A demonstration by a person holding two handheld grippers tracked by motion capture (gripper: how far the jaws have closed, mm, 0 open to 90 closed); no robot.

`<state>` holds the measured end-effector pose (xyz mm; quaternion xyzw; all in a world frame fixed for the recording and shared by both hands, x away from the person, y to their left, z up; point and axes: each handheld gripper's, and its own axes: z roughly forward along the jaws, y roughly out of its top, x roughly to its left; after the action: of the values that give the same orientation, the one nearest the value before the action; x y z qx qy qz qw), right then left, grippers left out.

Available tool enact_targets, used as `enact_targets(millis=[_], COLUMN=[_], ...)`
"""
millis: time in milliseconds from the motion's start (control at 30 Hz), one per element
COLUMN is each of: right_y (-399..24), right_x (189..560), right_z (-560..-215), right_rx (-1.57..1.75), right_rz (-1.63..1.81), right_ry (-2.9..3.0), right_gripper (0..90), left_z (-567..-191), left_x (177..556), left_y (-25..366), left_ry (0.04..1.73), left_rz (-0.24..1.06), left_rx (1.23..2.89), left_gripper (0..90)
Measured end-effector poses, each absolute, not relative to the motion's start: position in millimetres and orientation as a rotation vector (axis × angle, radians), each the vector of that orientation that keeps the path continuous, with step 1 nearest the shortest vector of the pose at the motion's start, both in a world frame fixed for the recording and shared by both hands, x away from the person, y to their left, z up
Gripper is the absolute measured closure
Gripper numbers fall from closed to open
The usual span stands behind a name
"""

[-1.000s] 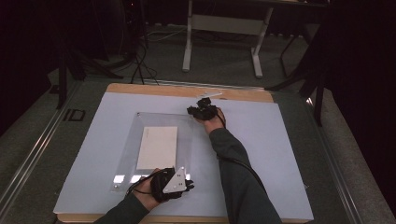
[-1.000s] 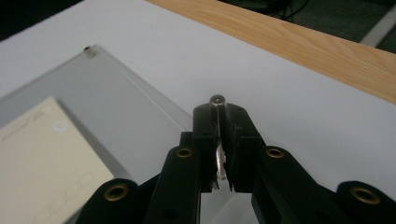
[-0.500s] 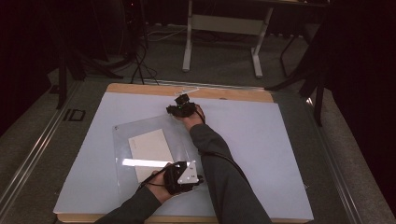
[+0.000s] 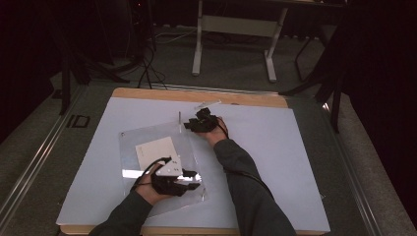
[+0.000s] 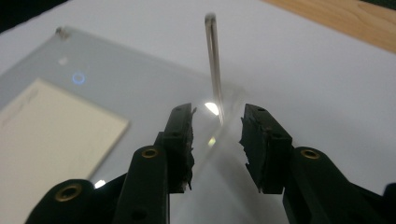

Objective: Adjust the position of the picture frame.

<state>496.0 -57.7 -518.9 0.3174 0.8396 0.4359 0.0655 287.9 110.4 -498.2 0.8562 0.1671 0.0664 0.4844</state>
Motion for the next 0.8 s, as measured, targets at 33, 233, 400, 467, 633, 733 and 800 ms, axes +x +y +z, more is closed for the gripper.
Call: enact_targets(millis=[33,233,400,467,633,733,800], right_y=[-63,-87,-104,-111,-130,-145,-147], right_x=[492,470,442,431,404,385,381], right_z=[-520,-524,-528,-528,-528,-528,-529], right_rx=[0.945,0.911,0.841,0.812,0.772,0.759,0.759], right_rz=[1.315,1.355,1.374,1.38,1.388,1.407,1.414], right_ry=[2.535,2.537,2.554,2.562,2.571,2.569,2.573], right_gripper=[63.2,63.0,63.0,63.0,63.2,63.6,63.9], left_z=[-497,-494,-497,-498,-499,-502,-505], left_x=[292,322,348,356,377,391,400], left_y=[116,138,148,151,155,156,156], left_ry=[0.445,0.636,0.742,0.767,0.829,0.864,0.892], left_rz=[0.181,0.319,0.38,0.4,0.444,0.455,0.458], left_rx=[2.07,2.033,2.03,2.04,2.036,2.033,2.028], left_gripper=[57.2,57.0,56.5,56.4,56.4,56.5,56.5])
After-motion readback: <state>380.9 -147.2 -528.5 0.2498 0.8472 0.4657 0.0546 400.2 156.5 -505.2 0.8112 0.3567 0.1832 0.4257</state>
